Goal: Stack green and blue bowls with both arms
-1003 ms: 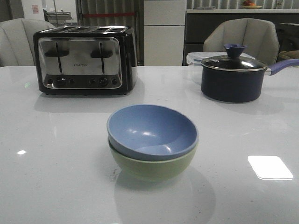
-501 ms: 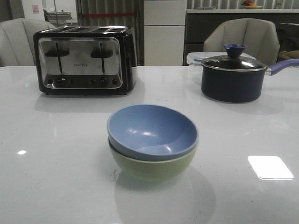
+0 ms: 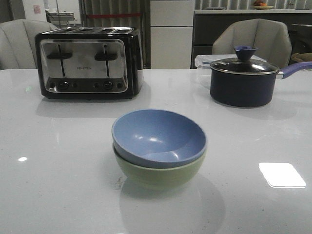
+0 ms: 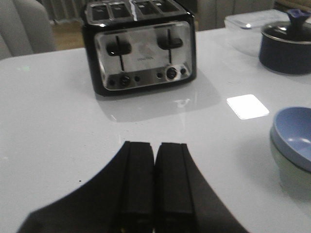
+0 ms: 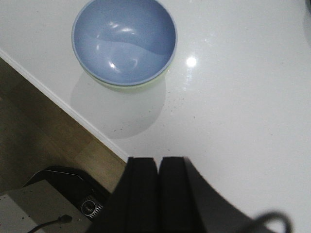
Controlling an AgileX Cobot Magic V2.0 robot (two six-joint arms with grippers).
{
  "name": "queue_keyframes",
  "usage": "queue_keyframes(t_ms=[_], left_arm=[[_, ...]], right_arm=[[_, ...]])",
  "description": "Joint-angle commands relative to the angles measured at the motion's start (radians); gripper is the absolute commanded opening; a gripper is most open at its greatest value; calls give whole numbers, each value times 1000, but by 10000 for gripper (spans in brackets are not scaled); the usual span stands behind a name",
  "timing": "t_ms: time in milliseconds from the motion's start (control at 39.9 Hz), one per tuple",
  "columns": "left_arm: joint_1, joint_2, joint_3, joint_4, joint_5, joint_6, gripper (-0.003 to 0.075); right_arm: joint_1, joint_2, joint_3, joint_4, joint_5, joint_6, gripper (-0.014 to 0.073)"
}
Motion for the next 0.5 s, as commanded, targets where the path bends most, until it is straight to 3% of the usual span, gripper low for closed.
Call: queue_keyframes(t_ms=[0, 226, 476], left_arm=[[56, -73, 73, -13, -188, 5, 93], [135, -230, 258, -18, -329, 0, 93], [166, -248, 316, -37, -424, 0, 93]], right_arm=[[-1, -4, -26, -3, -55, 1, 52], [-1, -4, -26, -3, -55, 1, 52], [-1, -4, -26, -3, -54, 1, 52]])
